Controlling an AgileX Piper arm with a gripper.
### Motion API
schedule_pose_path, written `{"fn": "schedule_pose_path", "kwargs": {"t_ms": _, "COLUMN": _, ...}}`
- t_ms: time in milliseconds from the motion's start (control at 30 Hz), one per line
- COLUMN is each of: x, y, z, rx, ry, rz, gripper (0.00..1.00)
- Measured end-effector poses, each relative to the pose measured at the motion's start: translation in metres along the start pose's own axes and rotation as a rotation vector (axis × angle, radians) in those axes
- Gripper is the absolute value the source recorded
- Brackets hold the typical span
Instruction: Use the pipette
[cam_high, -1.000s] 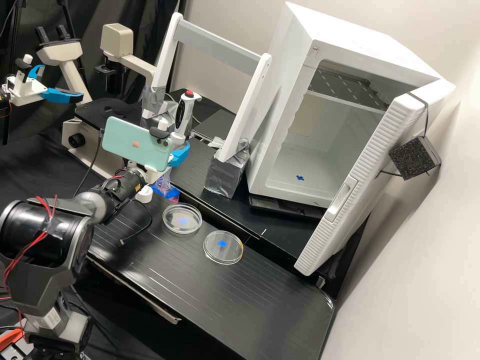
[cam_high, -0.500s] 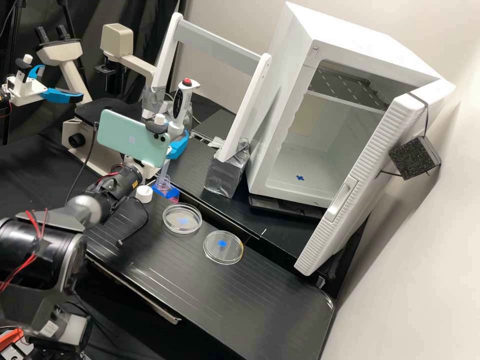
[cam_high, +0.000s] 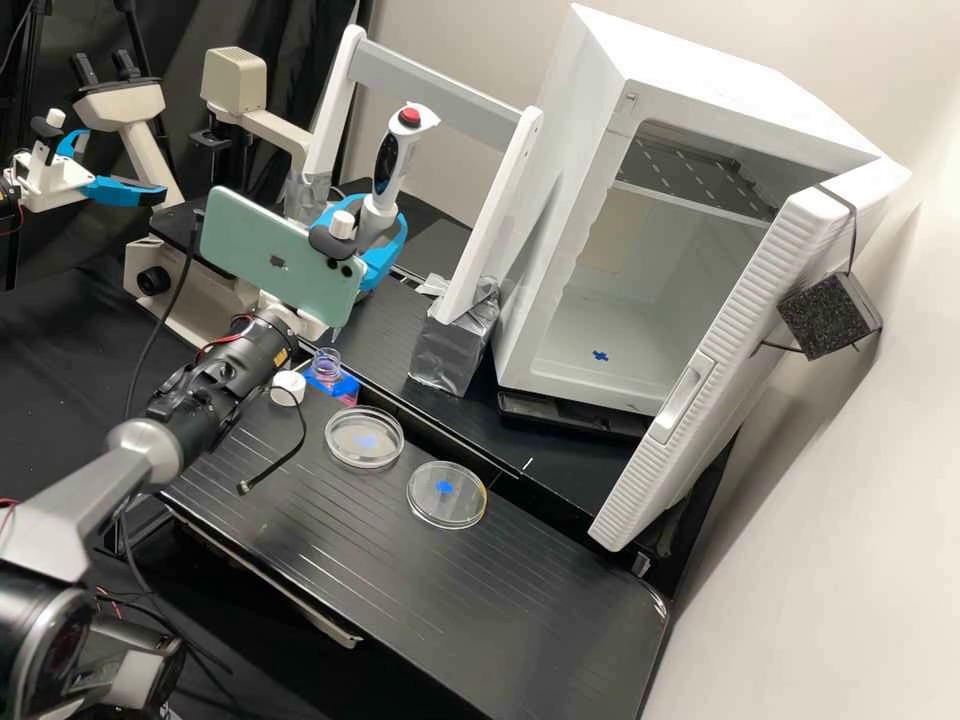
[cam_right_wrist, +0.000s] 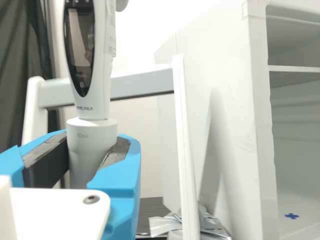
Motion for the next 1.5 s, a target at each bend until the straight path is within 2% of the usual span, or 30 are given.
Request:
{"fn": "schedule_pose_path", "kwargs": {"t_ms": 33, "x": -0.003, "y": 0.003, "z": 0.001, "rx": 0.011, "ry": 0.013, "rz": -0.006, "gripper": 0.0}}
{"fn": "schedule_pose_path", "kwargs": {"t_ms": 167, "x": -0.021, "y": 0.02, "z": 0.011, "rx": 0.012, "ry": 0.044, "rz": 0.026, "gripper": 0.0}}
{"fn": "schedule_pose_path", "kwargs": {"t_ms": 300, "x": -0.04, "y": 0.029, "z": 0.024, "rx": -0.01, "ry": 0.053, "rz": 0.079, "gripper": 0.0}}
{"fn": "schedule_pose_path", "kwargs": {"t_ms": 467, "x": -0.061, "y": 0.036, "z": 0.043, "rx": -0.035, "ry": 0.033, "rz": 0.196, "gripper": 0.0}}
{"fn": "schedule_pose_path", "kwargs": {"t_ms": 567, "x": -0.07, "y": 0.036, "z": 0.05, "rx": -0.038, "ry": 0.046, "rz": 0.239, "gripper": 0.0}}
{"fn": "schedule_pose_path", "kwargs": {"t_ms": 767, "x": -0.082, "y": 0.03, "z": 0.056, "rx": -0.033, "ry": 0.093, "rz": 0.27, "gripper": 0.0}}
{"fn": "schedule_pose_path", "kwargs": {"t_ms": 967, "x": -0.085, "y": 0.029, "z": 0.052, "rx": -0.039, "ry": 0.143, "rz": 0.281, "gripper": 0.0}}
{"fn": "schedule_pose_path", "kwargs": {"t_ms": 1133, "x": -0.077, "y": 0.029, "z": 0.044, "rx": -0.058, "ry": 0.15, "rz": 0.224, "gripper": 0.0}}
{"fn": "schedule_pose_path", "kwargs": {"t_ms": 1200, "x": -0.07, "y": 0.028, "z": 0.039, "rx": -0.075, "ry": 0.154, "rz": 0.18, "gripper": 0.0}}
{"fn": "schedule_pose_path", "kwargs": {"t_ms": 1367, "x": -0.06, "y": 0.025, "z": 0.029, "rx": -0.179, "ry": 0.153, "rz": 0.064, "gripper": 0.0}}
{"fn": "schedule_pose_path", "kwargs": {"t_ms": 1500, "x": -0.059, "y": 0.023, "z": 0.027, "rx": -0.239, "ry": 0.152, "rz": 0.014, "gripper": 0.0}}
